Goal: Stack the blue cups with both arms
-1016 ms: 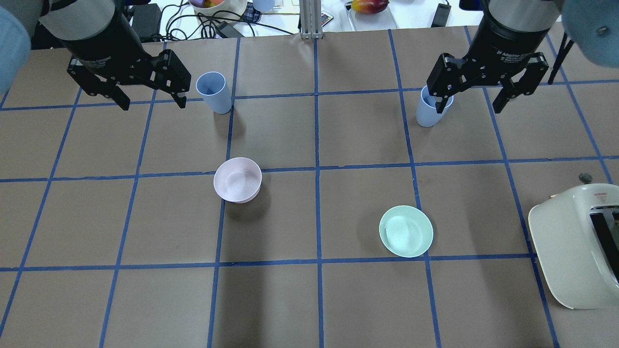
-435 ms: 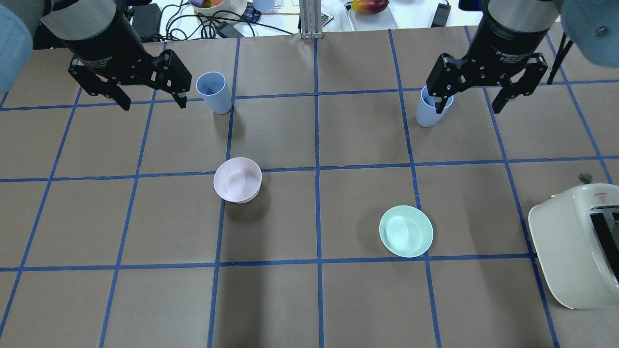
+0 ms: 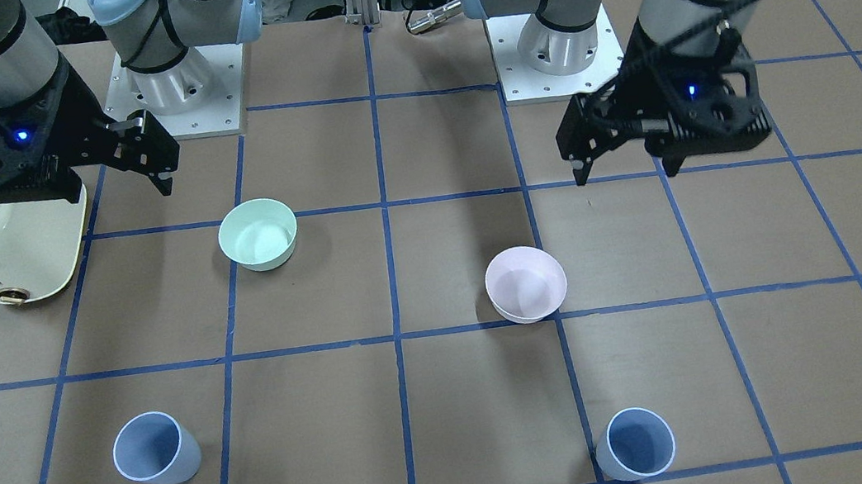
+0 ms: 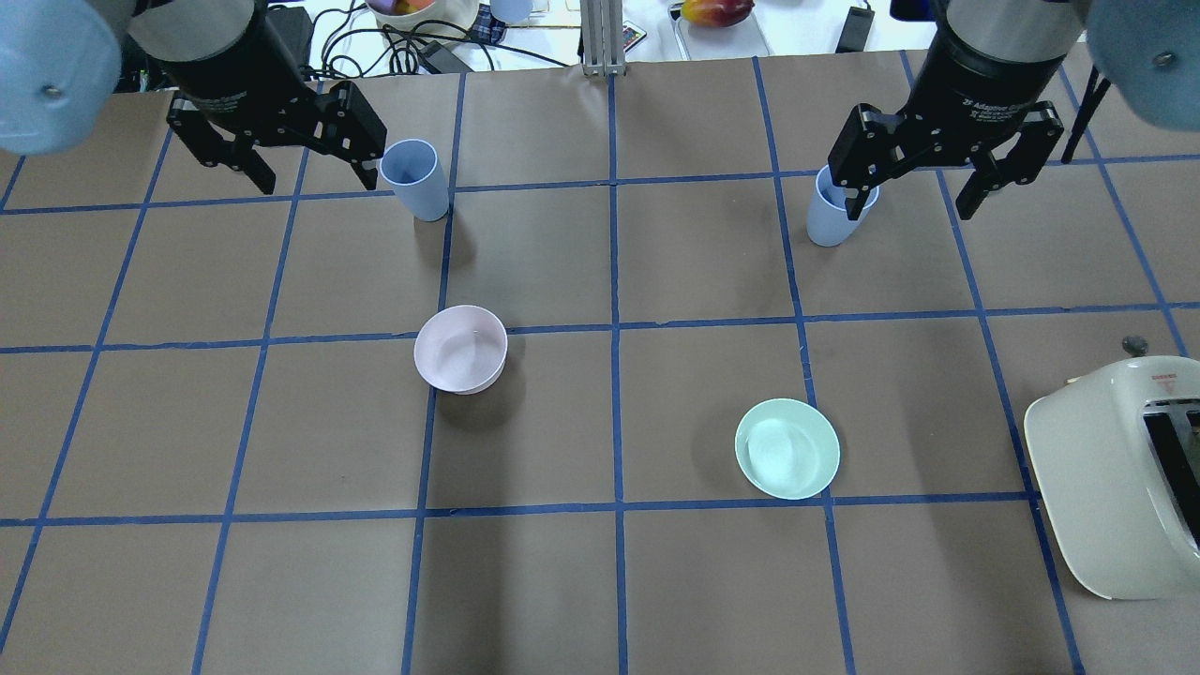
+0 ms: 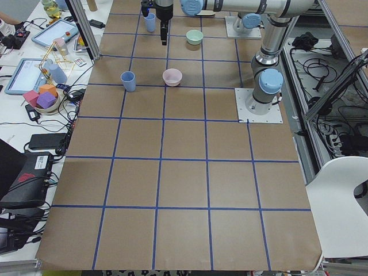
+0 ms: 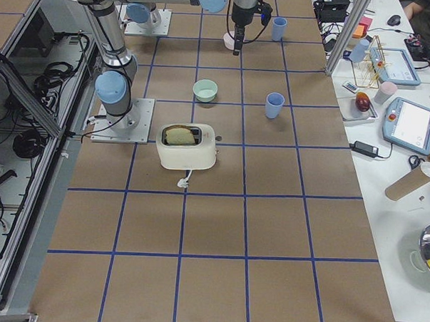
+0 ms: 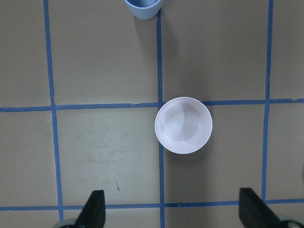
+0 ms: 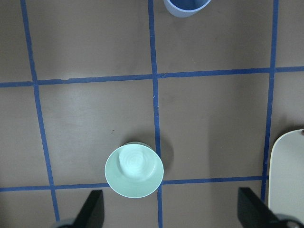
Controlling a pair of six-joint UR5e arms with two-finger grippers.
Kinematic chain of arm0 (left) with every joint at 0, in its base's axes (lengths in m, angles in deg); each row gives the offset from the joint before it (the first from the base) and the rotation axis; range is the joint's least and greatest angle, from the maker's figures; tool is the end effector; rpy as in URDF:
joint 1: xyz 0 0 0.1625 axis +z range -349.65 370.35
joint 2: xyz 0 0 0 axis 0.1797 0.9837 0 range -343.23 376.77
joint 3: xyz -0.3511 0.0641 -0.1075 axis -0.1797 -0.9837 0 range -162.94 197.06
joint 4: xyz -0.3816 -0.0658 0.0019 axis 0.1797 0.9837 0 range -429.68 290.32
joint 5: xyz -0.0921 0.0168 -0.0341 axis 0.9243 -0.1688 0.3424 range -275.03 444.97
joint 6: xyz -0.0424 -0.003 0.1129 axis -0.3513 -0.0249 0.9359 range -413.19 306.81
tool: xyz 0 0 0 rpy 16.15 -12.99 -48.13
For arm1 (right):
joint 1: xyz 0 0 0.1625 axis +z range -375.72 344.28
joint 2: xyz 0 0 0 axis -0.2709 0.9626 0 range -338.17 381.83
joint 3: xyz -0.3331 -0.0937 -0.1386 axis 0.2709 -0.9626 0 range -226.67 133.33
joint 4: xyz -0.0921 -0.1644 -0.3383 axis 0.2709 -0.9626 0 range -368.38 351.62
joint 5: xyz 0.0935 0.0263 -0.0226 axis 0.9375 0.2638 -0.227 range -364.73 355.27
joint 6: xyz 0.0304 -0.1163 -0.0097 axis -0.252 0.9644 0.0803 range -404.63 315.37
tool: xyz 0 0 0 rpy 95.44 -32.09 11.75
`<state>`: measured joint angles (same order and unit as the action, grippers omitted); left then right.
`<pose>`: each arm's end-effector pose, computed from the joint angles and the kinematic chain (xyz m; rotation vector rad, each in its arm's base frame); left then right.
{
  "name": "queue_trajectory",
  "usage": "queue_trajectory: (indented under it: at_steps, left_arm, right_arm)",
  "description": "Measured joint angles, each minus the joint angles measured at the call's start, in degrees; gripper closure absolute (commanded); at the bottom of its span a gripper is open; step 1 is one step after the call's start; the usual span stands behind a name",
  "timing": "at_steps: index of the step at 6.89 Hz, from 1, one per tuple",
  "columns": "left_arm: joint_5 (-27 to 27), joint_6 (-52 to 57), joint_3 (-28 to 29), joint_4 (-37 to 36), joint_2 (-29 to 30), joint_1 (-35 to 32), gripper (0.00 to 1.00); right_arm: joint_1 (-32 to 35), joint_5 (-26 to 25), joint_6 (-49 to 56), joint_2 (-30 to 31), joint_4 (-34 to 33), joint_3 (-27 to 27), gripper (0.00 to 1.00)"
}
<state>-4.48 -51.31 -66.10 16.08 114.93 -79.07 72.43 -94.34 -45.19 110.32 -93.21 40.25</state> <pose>-0.1292 -0.5234 0.4076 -0.0359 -3.1319 0.0799 0.1190 -0.4693 0.4184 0.0662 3.1319 0.0981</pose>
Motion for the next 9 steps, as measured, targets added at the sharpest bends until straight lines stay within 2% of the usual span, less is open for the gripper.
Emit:
queue_trajectory:
  at_steps: [2, 4, 5, 7, 8, 9]
  left_arm:
    - [0.1, 3.4, 4.1, -11.3, 12.3, 0.0, 0.0]
    - [-0.5, 9.3, 9.9, -17.4, 23.9, 0.0, 0.0]
    - [-0.7, 10.4, 11.2, -20.1, 27.4, -0.1, 0.14]
    - [-1.0, 11.0, 11.9, -22.3, 30.3, -0.9, 0.94]
    - [-1.4, 11.0, 11.9, -22.6, 30.9, -1.2, 1.0]
    - [-1.7, 11.3, 11.9, -22.7, 31.2, -1.3, 1.0]
  right_arm:
    - [-0.6, 0.2, 1.7, -0.9, -1.7, -0.1, 0.0]
    - [-3.1, 0.4, 5.5, -6.4, -9.7, -0.9, 0.0]
    - [-4.6, 0.5, 6.2, -10.3, -14.7, -1.5, 0.0]
    - [-6.0, 0.1, 6.4, -18.4, -22.0, -4.6, 0.0]
    - [-6.5, 0.1, 6.4, -22.0, -23.1, -7.3, 0.0]
    - [-6.9, 0.1, 6.1, -25.3, -23.5, -9.6, 0.0]
